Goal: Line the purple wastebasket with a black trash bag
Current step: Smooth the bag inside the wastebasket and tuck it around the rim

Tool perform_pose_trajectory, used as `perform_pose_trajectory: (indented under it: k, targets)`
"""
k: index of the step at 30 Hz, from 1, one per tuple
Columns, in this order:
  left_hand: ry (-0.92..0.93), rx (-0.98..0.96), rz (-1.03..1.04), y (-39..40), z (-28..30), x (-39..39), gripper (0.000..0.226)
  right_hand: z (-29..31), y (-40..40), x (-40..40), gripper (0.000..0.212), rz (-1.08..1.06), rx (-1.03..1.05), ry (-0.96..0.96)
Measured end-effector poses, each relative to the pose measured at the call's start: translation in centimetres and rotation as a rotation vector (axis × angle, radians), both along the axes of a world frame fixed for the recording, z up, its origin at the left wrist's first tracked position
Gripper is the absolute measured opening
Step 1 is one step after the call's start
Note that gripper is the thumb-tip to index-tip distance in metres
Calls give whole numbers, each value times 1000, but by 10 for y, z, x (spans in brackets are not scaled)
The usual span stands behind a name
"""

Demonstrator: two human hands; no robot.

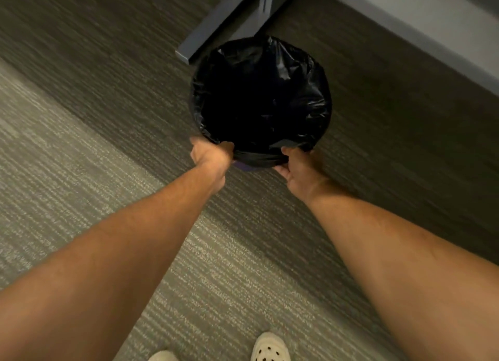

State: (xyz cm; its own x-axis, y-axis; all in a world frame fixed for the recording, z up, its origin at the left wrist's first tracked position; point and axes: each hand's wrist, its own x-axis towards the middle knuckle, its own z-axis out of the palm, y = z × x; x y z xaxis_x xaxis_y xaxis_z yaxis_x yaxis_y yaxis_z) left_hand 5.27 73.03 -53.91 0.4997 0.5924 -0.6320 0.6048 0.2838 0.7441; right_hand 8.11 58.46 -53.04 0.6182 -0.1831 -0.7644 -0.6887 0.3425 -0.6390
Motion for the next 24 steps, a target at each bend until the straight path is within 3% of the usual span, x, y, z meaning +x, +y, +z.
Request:
perform_pose_trajectory:
  k: [20,24]
  targets:
    - [22,175,-76,-6,-1,-9,41,3,2,-9,40,-6,43,-56]
    - [78,278,-191,-7,11,-13,51,7,-4,-14,37,104,11,-68]
